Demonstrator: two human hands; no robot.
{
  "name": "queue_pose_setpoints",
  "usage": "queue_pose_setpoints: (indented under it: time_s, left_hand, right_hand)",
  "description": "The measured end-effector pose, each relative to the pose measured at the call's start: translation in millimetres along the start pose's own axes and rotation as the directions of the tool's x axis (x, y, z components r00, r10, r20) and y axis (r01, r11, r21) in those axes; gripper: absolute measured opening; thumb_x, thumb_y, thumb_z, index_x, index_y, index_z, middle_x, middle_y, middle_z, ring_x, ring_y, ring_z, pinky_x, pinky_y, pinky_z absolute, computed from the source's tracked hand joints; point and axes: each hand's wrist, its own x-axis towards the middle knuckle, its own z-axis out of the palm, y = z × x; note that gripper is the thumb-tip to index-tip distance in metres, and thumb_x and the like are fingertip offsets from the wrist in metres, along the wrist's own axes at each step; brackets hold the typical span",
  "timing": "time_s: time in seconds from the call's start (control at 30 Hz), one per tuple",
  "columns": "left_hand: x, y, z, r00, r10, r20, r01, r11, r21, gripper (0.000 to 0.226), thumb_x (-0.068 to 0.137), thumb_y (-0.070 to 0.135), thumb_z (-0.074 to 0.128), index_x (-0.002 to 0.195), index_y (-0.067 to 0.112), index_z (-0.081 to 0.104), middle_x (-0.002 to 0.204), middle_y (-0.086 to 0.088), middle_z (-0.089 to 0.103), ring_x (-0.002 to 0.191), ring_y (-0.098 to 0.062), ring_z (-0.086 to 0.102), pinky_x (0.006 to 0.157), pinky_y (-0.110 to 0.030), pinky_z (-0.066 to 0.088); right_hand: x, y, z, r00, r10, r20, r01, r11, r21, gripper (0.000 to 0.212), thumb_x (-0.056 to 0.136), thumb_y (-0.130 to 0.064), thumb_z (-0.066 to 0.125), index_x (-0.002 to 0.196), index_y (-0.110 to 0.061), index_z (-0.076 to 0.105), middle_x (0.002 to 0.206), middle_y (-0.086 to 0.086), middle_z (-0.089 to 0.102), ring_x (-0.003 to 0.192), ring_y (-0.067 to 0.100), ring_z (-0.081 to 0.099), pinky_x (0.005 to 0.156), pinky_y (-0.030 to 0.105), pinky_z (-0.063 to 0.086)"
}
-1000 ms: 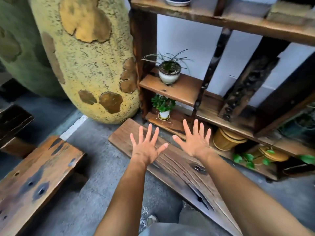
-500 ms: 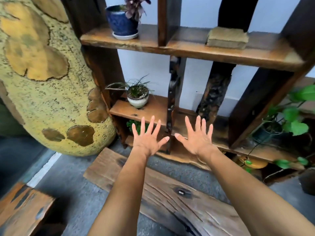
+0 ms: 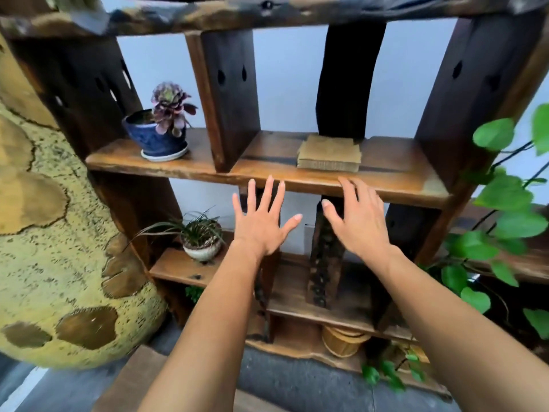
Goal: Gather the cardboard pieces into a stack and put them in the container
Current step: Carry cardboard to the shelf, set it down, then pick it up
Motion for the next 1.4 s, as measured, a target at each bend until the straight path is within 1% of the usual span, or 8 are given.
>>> queue_pose_setpoints:
  time_s: [0.3,0.43,0.57,0.9,1.07,1.13,1.23,1.4]
  left_hand:
    - [95.5,23.4,-49.6,0.996,-0.076,0.035,0.082,0.965,-0.250,0.090,0.096,0.077,0.019,0.161,0.028,-0.017,0.171,-0.003,0.014,0.158,-0.035,0.002,0.121,-0.064,0.000]
    - [126.0,30.4,-55.9,0.976,-0.170,0.135,0.208,0.909,-0.361,0.088,0.099,0.073,0.019,0.163,0.021,-0.012,0.154,-0.014,0.049,0.145,-0.037,0.041,0.120,-0.063,0.012]
    - [156.3,30.3,-56.9,0.961,-0.229,0.154,0.275,0.847,-0.456,0.087,0.100,0.070,0.027,0.164,0.016,0.001,0.156,-0.016,0.046,0.146,-0.039,0.038,0.119,-0.057,0.019]
    - [209.9,33.0,-66.1,0.922,-0.252,0.293,0.387,0.605,-0.696,0.062,0.093,0.038,0.061,0.144,0.005,0.046,0.139,-0.018,0.057,0.124,-0.036,0.058,0.103,-0.045,0.053]
    - [215.5,35.8,-66.1,0.891,-0.210,0.401,0.450,0.301,-0.841,0.054,0.096,0.017,0.067,0.141,0.001,0.042,0.117,-0.010,0.062,0.097,-0.020,0.058,0.082,-0.028,0.045]
    - [218.1,41.2,-67.6,0.893,-0.168,0.418,0.440,0.136,-0.887,0.063,0.094,0.040,0.070,0.139,0.007,0.043,0.131,-0.007,0.060,0.110,-0.022,0.058,0.088,-0.031,0.046]
    - [232.7,51.3,-61.7,0.891,-0.205,0.405,0.404,-0.049,-0.913,0.117,0.057,0.101,0.051,0.145,0.025,0.045,0.147,-0.003,0.050,0.127,-0.028,0.054,0.107,-0.048,0.045]
    - [224.0,65.2,-77.1,0.910,-0.258,0.326,0.310,-0.101,-0.945,0.104,0.076,0.097,0.017,0.157,0.033,0.033,0.162,0.001,0.034,0.144,-0.028,0.040,0.118,-0.052,0.031]
  right_hand:
    - [83.7,31.5,-26.9,0.951,0.280,0.131,-0.278,0.960,-0.034,0.068,0.101,-0.055,0.042,0.153,-0.012,0.033,0.144,0.019,0.052,0.128,0.040,0.049,0.105,0.050,0.042]
    - [112.6,28.9,-35.4,0.853,0.461,0.244,-0.475,0.880,-0.003,0.061,0.101,-0.051,0.047,0.144,-0.008,0.043,0.134,0.020,0.061,0.123,0.040,0.057,0.098,0.041,0.047]
    - [143.1,26.2,-29.6,0.777,0.540,0.324,-0.576,0.817,0.019,0.048,0.096,-0.050,0.057,0.119,-0.009,0.060,0.123,0.016,0.065,0.108,0.036,0.060,0.087,0.036,0.046]
    - [190.6,24.5,-11.4,0.637,0.637,0.434,-0.739,0.664,0.112,0.032,0.086,-0.028,0.072,0.108,-0.010,0.058,0.118,0.012,0.062,0.115,0.034,0.060,0.100,0.043,0.052]
    - [197.9,26.5,-5.2,0.600,0.623,0.502,-0.800,0.469,0.375,0.033,0.087,-0.009,0.068,0.112,-0.011,0.046,0.115,0.012,0.059,0.106,0.029,0.058,0.090,0.040,0.053]
    - [201.0,25.7,-7.1,0.621,0.596,0.509,-0.777,0.378,0.504,0.033,0.087,-0.002,0.065,0.114,-0.009,0.047,0.105,0.011,0.062,0.105,0.029,0.061,0.095,0.042,0.053]
    - [203.9,17.4,-6.4,0.712,0.549,0.438,-0.665,0.327,0.672,0.028,0.086,0.002,0.059,0.111,-0.009,0.051,0.103,0.010,0.064,0.103,0.028,0.063,0.090,0.045,0.057]
    - [203.7,15.8,6.1,0.750,0.552,0.364,-0.574,0.268,0.774,0.040,0.090,-0.046,0.059,0.124,-0.029,0.045,0.124,0.001,0.059,0.114,0.022,0.057,0.103,0.049,0.049]
